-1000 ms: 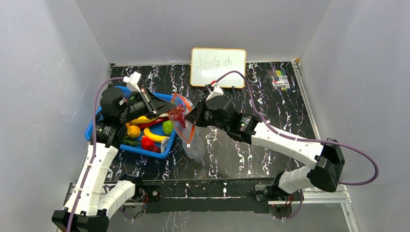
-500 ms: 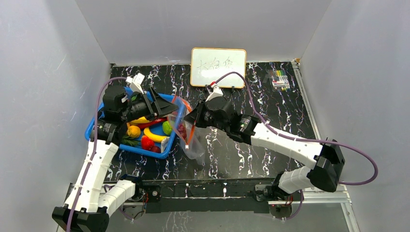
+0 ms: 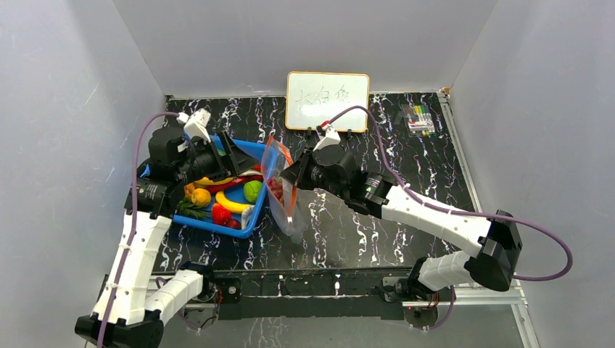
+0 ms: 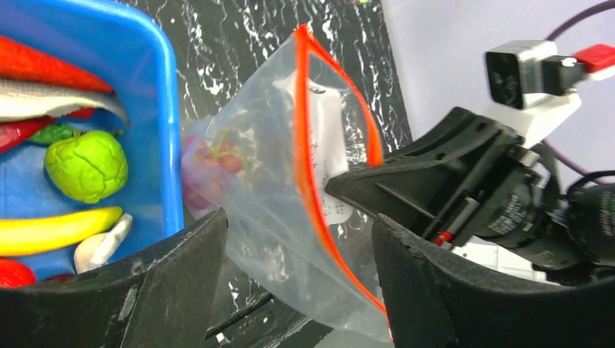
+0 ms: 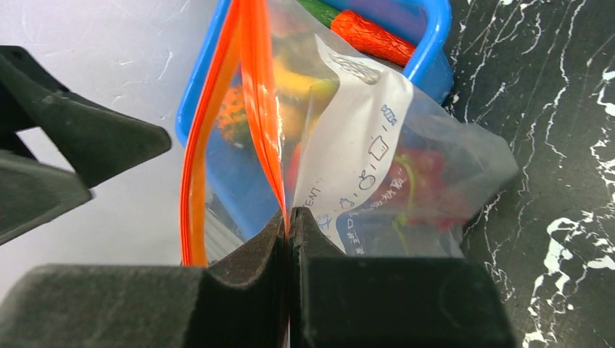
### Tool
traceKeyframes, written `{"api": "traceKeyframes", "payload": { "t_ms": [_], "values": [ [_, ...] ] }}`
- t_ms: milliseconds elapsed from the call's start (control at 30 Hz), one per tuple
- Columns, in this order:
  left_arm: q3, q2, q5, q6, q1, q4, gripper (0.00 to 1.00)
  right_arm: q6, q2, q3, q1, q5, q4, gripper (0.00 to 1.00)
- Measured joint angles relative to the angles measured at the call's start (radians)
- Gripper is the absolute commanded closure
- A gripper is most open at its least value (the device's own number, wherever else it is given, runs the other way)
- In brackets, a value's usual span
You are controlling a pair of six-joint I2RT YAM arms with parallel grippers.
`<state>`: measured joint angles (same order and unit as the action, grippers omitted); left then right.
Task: Place the food in the zip-top bag and seal the zipper
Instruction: Place the fake fruit in the zipper food storage bag, then adjust the zipper food storage bag at the center of the board.
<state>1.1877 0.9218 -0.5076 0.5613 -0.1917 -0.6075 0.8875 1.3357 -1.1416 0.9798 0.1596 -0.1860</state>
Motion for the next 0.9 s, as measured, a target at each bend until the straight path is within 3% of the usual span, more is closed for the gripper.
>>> {"api": "traceKeyframes", "payload": {
  "t_ms": [333,567,733,867,900],
  "values": [
    [-0.125,0.111,-0.057,0.045,0.000,0.068,0.31,-0.021,0.048,-0.016,0.000,0.006,-0.048,1.00],
    [-0.143,0.125,-0.076,0.062,0.000,0.102,0.51,-0.022,0.116,-0.064,0.000,-0.002,-0.080,1.00],
    [-0.156,0.134,-0.068,0.051,0.000,0.104,0.60,-0.022,0.130,-0.085,0.000,-0.008,-0.100,1.00],
    [-0.172,0.154,-0.051,0.040,0.000,0.101,0.61,-0.022,0.132,-0.107,0.000,-0.004,-0.129,1.00],
    [-0.176,0.155,-0.046,0.037,-0.001,0.098,0.69,-0.022,0.132,-0.109,0.000,-0.003,-0.131,1.00]
  ]
}}
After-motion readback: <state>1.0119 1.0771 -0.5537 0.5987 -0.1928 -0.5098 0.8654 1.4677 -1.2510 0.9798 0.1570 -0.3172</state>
